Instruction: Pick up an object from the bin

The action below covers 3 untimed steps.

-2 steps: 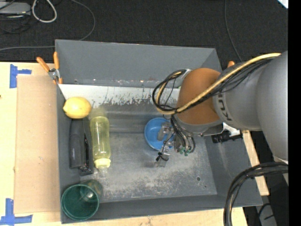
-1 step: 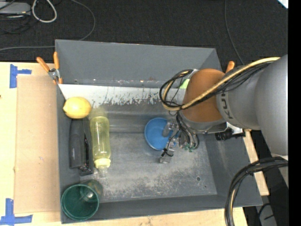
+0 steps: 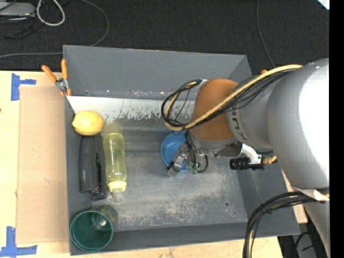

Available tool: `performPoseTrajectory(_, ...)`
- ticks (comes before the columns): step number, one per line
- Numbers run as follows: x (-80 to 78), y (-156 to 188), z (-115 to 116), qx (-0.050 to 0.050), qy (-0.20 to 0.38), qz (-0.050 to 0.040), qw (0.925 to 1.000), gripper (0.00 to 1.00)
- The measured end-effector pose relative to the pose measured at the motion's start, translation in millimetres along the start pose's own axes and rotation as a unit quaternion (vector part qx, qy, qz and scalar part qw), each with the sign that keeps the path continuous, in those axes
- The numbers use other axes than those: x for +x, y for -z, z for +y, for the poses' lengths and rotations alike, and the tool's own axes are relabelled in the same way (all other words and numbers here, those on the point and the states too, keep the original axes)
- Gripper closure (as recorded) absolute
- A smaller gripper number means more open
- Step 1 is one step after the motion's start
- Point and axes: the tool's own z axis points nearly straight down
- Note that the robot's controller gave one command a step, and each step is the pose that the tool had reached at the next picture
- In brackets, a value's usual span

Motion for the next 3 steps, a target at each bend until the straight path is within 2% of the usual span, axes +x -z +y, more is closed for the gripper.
performPoseTrajectory(1, 0.0, 0, 0, 0.0, 0.0, 0.0, 1.0, 1.0)
performPoseTrajectory(2, 2.3, 17, -2, 0.002, 0.001, 0.004, 1.0, 1.0)
performPoseTrajectory(3, 2.4, 69, -2, 0.003, 0.001, 0.0049, 1.0, 1.0)
